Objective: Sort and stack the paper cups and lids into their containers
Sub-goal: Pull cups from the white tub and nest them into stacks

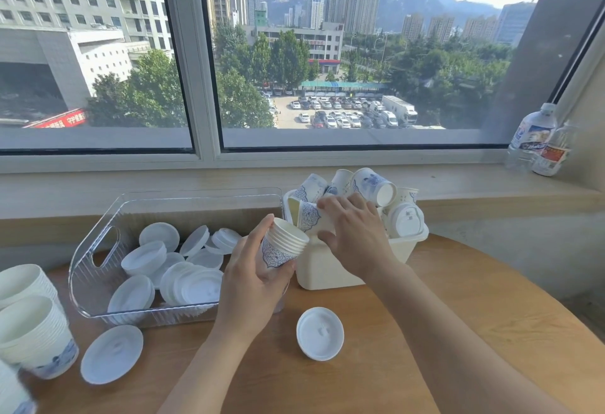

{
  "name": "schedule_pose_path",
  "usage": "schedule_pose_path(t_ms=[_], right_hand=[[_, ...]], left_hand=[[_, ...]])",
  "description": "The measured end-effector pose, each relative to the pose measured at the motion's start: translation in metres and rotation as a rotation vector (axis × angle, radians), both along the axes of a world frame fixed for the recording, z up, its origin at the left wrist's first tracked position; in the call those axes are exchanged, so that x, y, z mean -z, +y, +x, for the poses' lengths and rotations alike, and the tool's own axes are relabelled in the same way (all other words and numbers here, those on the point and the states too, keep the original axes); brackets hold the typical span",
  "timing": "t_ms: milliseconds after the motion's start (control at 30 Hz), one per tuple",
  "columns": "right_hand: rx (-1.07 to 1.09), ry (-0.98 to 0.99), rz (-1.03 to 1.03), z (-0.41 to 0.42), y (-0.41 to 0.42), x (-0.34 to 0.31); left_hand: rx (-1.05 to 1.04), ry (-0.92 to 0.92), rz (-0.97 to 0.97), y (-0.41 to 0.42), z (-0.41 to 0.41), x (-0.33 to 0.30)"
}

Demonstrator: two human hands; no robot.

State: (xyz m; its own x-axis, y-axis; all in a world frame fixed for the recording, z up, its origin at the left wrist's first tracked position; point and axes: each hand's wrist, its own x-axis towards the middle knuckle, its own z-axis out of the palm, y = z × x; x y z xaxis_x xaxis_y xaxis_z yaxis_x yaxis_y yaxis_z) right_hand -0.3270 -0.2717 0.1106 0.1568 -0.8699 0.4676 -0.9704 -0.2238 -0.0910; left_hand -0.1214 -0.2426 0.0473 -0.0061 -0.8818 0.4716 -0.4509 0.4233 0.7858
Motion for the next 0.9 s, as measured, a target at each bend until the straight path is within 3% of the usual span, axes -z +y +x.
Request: schedule_pose_path(t_ms=[100, 167, 300, 367, 900], right_hand=[[0.014, -0.028, -0.016, -0.002, 0.000, 0.001], [0.004, -0.165, -0.055, -0.003, 0.002, 0.001], [-0.166, -0.931, 0.134, 0.002, 0.014, -0.007], [-0.228, -1.096, 0.200, 0.005, 0.020, -0.007], [-0.290, -0.797, 0.224, -0.017, 0.043, -0.001]], left_hand=[[-0.002, 0.001, 0.005, 0.001, 0.001, -0.001], [-0.009, 0.010, 0.004, 0.003, 0.002, -0.002], [-0.016, 0.014, -0.003, 0.003, -0.001, -0.007], [-0.004, 0.013, -0.016, 0.004, -0.006, -0.010], [0.041, -0.007, -0.074, 0.002, -0.029, -0.017]])
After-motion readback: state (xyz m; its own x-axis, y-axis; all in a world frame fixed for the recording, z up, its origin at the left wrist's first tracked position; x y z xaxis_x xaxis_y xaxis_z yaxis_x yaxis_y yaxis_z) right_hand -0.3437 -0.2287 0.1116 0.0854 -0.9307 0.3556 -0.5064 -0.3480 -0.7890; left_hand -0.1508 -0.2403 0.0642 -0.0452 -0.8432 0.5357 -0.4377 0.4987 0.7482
